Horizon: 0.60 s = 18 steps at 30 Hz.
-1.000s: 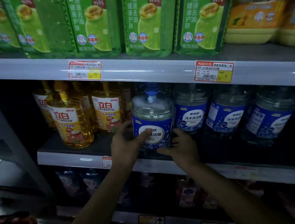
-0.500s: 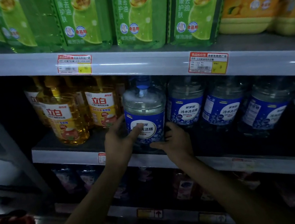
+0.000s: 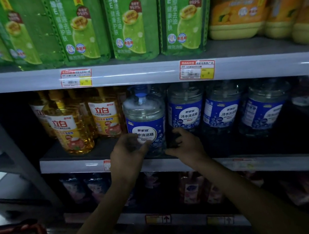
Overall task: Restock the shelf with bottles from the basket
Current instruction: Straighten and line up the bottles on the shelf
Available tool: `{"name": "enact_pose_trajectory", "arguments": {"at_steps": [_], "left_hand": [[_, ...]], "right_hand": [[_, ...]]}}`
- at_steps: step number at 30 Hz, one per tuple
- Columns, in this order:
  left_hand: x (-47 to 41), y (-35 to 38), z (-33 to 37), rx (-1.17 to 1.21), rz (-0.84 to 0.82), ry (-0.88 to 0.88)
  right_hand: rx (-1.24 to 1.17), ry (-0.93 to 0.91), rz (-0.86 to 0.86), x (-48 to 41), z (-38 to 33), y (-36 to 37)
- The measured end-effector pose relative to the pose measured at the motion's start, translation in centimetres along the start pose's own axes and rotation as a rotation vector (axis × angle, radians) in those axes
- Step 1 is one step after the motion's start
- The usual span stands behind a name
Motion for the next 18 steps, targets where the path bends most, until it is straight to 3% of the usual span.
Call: {"name": "enact_pose_trajectory", "arguments": {"at_steps": [9, 18], "left_hand": [[3.2, 6.7, 2.8, 0.089, -0.170, 0.010], [0.9, 13.3, 1.2, 0.212, -0.206, -0.023]], "right_hand": [[-0.051, 0.108, 0.139, 1.1, 3.4, -5.2], [-0.316, 0.086, 0.104, -0.8, 3.9, -6.9]]}}
Point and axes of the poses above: each hand's wrist, its own x-axis away from the middle knuckle, its own y-axis out of the palm, z = x × y, the point moved 5 cm from there along -x, towards the middle knuckle, and after that the axes turned 11 degrees about x, right-handed, at the moved point
